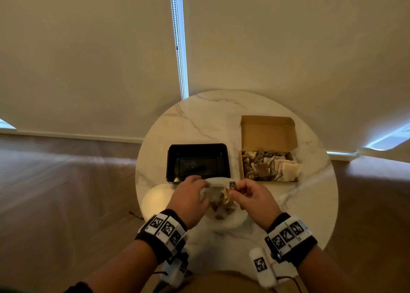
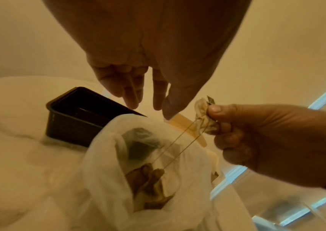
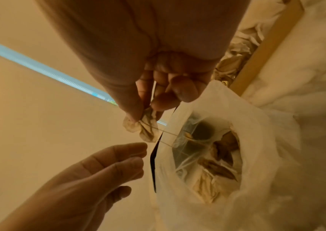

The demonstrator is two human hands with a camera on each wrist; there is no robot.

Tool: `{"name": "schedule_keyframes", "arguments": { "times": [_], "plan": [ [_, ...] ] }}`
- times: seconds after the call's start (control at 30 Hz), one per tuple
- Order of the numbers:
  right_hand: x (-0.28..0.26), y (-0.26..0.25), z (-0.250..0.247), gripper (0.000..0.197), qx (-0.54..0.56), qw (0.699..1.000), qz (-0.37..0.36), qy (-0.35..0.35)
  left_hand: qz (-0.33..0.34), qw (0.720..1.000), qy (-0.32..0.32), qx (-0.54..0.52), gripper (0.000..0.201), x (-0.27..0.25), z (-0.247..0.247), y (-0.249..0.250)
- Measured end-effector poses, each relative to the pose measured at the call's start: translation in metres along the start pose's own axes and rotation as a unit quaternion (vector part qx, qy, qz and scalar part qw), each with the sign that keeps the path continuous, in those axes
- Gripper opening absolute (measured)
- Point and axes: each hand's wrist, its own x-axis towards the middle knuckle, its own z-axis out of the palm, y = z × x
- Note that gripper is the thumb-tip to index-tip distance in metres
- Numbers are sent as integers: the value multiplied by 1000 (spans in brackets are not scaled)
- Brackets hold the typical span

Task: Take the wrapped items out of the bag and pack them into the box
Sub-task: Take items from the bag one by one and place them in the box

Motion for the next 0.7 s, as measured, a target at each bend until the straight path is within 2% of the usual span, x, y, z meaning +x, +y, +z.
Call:
{"name": "schedule_keyframes", "arguments": {
  "times": [0.1, 0.17, 0.27, 0.37, 0.43, 0.6, 0.7],
  "plan": [
    [-2, 0, -1, 7, 87, 996, 26, -15, 4, 994, -41, -102, 38, 4, -5, 12],
    [-3, 0, -1, 7, 115, 992, 37, -27, -4, 978, -83, -192, 40, 5, -6, 18],
    [-4, 0, 0, 20, 122, 991, 42, -43, -6, 954, -113, -277, 35, 5, -5, 24],
    [-5, 1, 0, 33, 106, 991, 42, -76, -19, 952, -98, -289, 17, 5, -5, 24],
    [-6, 0, -2, 34, 91, 991, 38, -91, -24, 956, -85, -279, 9, 7, -3, 21],
    [-6, 1, -5, 12, 55, 996, 37, -59, -16, 967, -74, -245, 8, 8, -2, 14],
    [-9, -7, -9, 9, 27, 999, 15, -27, 3, 972, -66, -226, 9, 8, -6, 18]
  ]
}}
